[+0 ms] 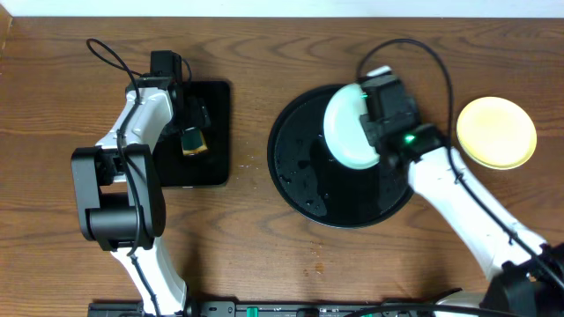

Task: Clean dirty plates on tray and stack at the side
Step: 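Lift the light blue plate off the round tray with the right gripper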

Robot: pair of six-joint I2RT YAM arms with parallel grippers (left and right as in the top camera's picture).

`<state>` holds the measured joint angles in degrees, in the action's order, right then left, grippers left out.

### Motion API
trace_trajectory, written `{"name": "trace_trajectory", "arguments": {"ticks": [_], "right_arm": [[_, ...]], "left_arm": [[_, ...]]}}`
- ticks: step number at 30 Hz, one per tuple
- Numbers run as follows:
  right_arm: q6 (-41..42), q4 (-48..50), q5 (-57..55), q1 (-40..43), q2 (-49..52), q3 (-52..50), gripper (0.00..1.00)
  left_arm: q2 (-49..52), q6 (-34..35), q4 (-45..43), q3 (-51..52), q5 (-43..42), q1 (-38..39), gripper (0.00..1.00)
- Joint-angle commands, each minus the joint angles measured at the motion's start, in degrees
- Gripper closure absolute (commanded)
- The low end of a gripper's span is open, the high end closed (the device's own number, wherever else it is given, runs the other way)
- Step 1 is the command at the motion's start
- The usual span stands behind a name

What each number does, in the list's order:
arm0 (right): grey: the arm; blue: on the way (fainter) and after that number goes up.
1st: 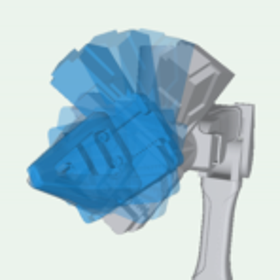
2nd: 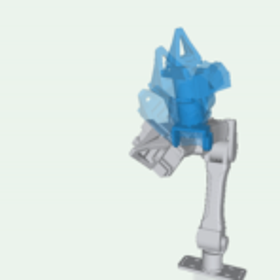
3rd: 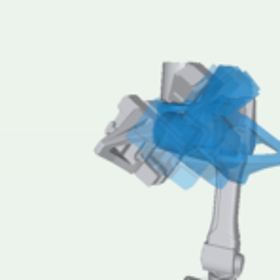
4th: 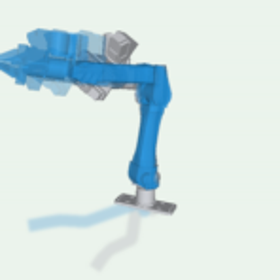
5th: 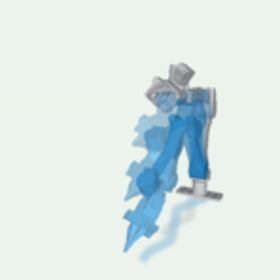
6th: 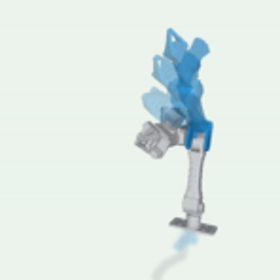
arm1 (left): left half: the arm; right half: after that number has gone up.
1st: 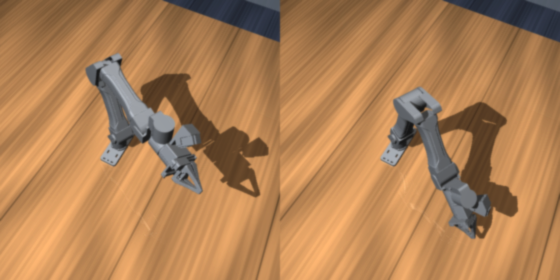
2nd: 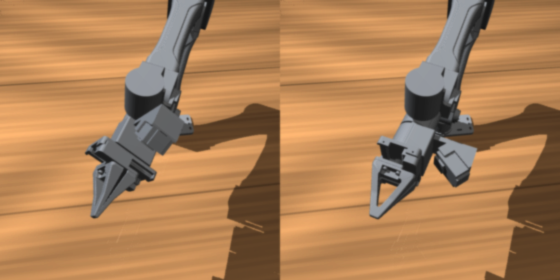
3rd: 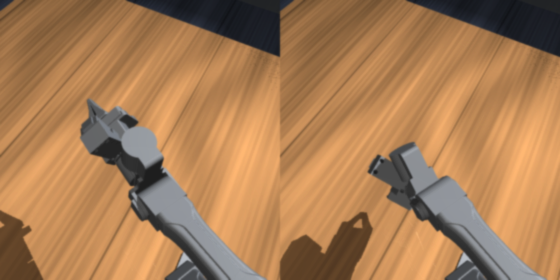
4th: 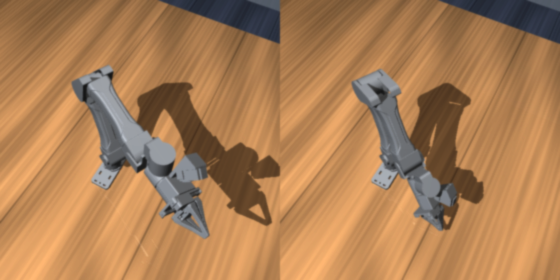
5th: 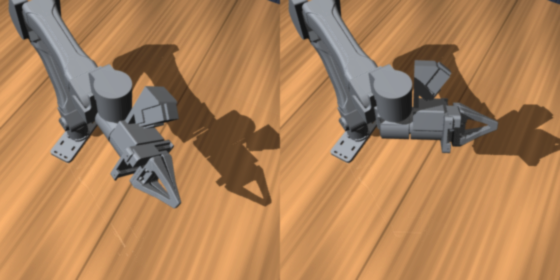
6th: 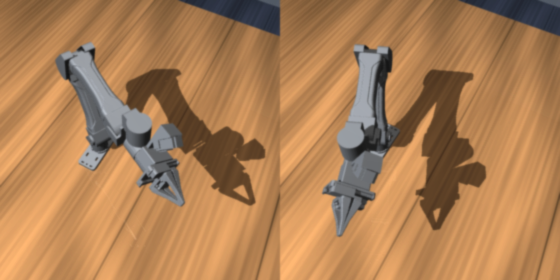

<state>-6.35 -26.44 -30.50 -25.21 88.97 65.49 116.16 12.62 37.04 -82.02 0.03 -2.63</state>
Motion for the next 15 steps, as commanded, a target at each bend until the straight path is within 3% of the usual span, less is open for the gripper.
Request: {"name": "trace_trajectory", "arguments": {"ticks": [1,7,11,15], "right_arm": [[-10.36,1.16,-25.73,-7.65,-0.79,1.88,0.99],[-23.41,10.47,-44.39,-19.1,-0.76,1.86,0.99],[-28.2,16.85,-48.13,-23.26,-0.76,1.86,0.99],[-28.68,16.98,-48.85,-24.44,-0.76,1.86,0.99]], "left_arm": [[0.02,-0.48,0.02,0.22,0.87,-0.35,0.15],[0.02,-0.5,0.0,0.22,0.87,-0.35,0.15],[0.02,-0.5,0.0,0.22,0.87,-0.35,0.15],[0.02,-0.5,0.02,0.22,0.87,-0.35,0.15]]}}
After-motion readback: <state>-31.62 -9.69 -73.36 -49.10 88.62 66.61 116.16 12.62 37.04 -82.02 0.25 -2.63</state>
